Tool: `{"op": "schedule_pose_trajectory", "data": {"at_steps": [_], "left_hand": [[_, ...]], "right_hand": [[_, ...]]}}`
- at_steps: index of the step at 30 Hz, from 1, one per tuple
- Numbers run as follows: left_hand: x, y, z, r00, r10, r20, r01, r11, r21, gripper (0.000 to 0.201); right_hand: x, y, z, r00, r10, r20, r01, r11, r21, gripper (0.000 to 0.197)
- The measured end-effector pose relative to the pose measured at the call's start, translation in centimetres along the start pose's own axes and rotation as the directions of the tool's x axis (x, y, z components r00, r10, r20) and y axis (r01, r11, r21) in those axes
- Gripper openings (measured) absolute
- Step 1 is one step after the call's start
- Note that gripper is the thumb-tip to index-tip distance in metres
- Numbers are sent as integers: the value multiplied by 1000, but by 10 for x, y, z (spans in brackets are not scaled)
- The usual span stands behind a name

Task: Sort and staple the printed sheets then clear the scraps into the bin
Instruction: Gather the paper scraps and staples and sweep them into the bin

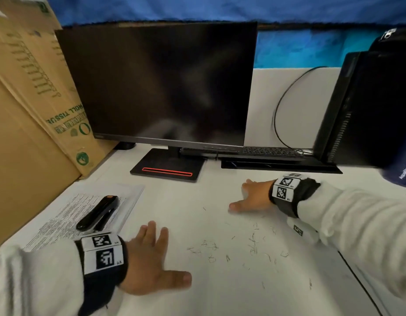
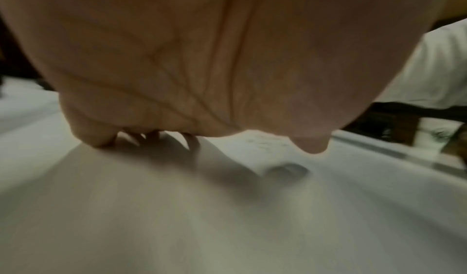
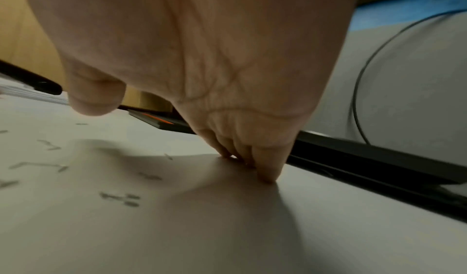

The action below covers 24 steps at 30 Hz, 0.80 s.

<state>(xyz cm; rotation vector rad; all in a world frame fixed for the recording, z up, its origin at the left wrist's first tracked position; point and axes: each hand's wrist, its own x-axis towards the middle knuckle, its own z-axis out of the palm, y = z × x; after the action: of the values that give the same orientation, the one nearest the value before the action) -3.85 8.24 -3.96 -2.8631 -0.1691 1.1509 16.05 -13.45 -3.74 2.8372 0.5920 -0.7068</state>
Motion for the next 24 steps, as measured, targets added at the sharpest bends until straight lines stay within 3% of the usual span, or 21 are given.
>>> {"op": "schedule_pose_trajectory", "data": {"at_steps": [2, 5, 8, 10, 12, 14, 16, 19, 22, 24], "left_hand": [[-11, 23, 9, 997, 74, -3, -75, 997, -13, 120], [-22, 29, 3, 973, 231, -9, -230, 964, -131, 113], [-13, 16, -21, 966, 240, -101, -249, 964, -93, 113], [7, 15, -36, 957, 192, -220, -189, 981, 34, 107], [28, 23, -52, 939, 174, -295, -149, 983, 106, 102], [49, 32, -62, 929, 163, -333, -128, 984, 124, 99], [65, 43, -63, 933, 159, -322, -119, 983, 141, 101], [70, 66, -50, 939, 220, -264, -184, 971, 154, 103], [58, 71, -29, 927, 316, -202, -282, 942, 180, 100], [46, 68, -27, 923, 348, -164, -300, 918, 259, 94]], "right_hand": [[0, -8, 7, 999, -36, 19, 36, 999, -4, 115], [-19, -19, 21, 958, -247, 148, 246, 969, 26, 117], [-38, -11, 21, 922, -339, 186, 322, 940, 114, 105], [-42, 2, 16, 957, -268, 112, 258, 962, 91, 98], [-39, 20, 14, 994, -109, 16, 109, 994, 20, 95], [-35, 41, 17, 997, 68, -25, -68, 997, -24, 96], [-37, 48, 26, 990, 138, -6, -138, 990, -14, 107], [-50, 39, 58, 999, 15, 50, -16, 1000, 8, 118], [-80, 36, 66, 979, -150, 137, 136, 985, 101, 107], [-88, 57, 54, 980, -144, 139, 115, 974, 196, 100]]}}
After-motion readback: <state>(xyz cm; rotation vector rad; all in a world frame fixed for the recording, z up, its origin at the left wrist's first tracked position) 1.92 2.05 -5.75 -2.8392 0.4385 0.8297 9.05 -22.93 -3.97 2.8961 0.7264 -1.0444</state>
